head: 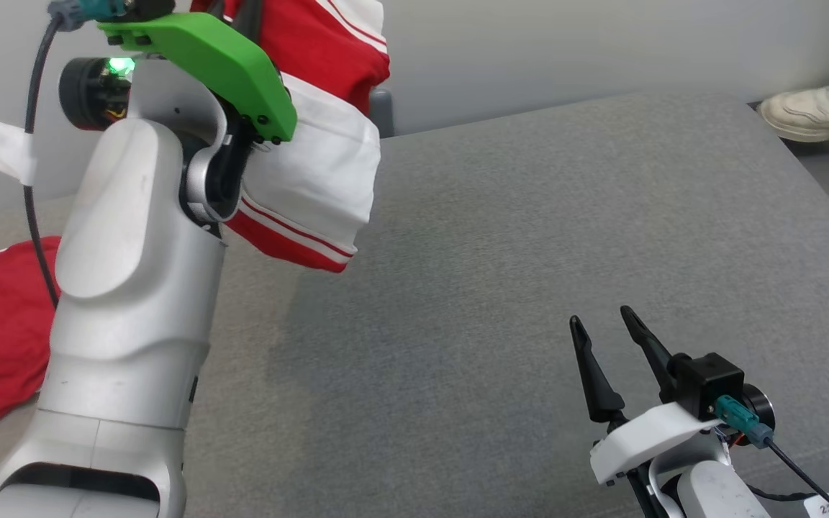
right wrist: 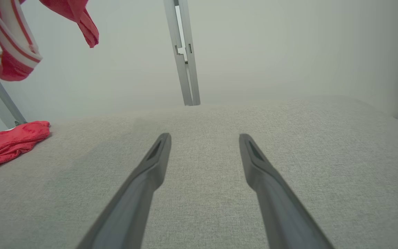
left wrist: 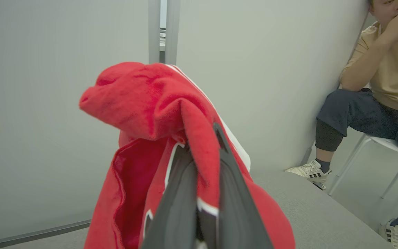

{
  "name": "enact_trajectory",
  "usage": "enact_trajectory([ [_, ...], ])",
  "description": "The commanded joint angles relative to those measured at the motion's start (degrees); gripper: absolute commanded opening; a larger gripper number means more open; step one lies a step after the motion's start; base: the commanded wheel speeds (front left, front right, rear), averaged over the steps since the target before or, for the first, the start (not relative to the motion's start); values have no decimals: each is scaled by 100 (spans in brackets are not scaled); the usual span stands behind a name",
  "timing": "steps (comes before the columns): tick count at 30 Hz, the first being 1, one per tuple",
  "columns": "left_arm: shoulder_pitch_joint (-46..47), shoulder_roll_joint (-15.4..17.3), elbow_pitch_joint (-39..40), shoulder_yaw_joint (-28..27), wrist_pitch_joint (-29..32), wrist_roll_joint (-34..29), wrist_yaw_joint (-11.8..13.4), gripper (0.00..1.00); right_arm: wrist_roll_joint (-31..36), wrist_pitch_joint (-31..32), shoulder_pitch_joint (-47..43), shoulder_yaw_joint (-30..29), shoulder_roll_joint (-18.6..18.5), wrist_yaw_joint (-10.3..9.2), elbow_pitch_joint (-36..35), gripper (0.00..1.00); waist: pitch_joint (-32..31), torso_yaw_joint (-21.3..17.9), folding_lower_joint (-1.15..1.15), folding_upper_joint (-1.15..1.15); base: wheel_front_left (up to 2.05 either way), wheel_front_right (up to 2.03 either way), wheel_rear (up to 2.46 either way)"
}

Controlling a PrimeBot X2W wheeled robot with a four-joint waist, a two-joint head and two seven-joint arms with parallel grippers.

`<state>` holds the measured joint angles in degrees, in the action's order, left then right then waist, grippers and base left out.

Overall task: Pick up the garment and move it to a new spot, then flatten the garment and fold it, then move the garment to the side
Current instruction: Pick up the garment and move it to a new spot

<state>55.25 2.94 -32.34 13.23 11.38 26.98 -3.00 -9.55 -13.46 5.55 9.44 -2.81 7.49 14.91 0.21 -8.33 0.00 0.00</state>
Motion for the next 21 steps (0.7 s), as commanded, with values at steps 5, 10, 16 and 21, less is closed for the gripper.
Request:
enact_trajectory([
  [5,-341,16,-41,804,-60,624,188,0,-65,-39,211,17,-11,0,-57,100,553,-1219,0,0,0,0,0],
  [10,-687,22,-568,1456,-83,811,407,0,-161,-94,369,66,-8,0,-38,100,871,-1423,0,0,0,0,0],
  [16,-1008,15,-1341,1893,-5,1155,371,52,-259,-145,477,87,-7,-1,28,100,1076,-1337,0,0,0,0,0],
  [21,-984,13,-1515,2145,-239,1505,333,100,-216,-172,530,24,-9,-1,69,100,1068,-996,0,0,0,0,0],
])
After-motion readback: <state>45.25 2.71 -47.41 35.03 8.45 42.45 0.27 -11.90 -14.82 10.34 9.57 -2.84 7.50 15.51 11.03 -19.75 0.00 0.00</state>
